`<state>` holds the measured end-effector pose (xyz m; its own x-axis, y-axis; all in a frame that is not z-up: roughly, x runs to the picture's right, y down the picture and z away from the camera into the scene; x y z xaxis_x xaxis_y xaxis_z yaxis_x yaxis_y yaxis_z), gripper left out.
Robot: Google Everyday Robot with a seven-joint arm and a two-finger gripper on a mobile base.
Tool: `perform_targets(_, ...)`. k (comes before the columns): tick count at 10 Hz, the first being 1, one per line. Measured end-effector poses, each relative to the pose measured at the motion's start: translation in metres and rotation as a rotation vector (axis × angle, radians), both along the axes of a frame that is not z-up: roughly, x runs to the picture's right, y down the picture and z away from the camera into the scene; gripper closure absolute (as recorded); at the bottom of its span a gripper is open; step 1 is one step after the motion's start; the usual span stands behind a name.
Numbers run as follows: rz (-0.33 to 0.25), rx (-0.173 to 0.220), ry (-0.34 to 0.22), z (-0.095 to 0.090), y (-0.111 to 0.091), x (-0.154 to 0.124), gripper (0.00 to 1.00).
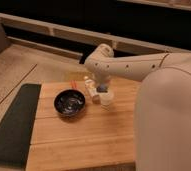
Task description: Place the white sponge in the ceramic cup
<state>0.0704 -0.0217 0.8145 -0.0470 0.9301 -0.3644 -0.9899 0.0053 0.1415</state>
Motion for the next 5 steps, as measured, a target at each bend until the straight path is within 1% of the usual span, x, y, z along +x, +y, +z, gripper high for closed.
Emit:
perform_targets(2, 0.019, -0.001, 0.026, 0.006, 0.001, 0.008, 1.0)
perform_targets(3, 0.025, -0.008, 0.031, 0.009, 0.005, 0.01, 1.0)
perform_targets(5, 0.048, -0.029, 0.031, 0.022, 0.017, 0.01, 1.0)
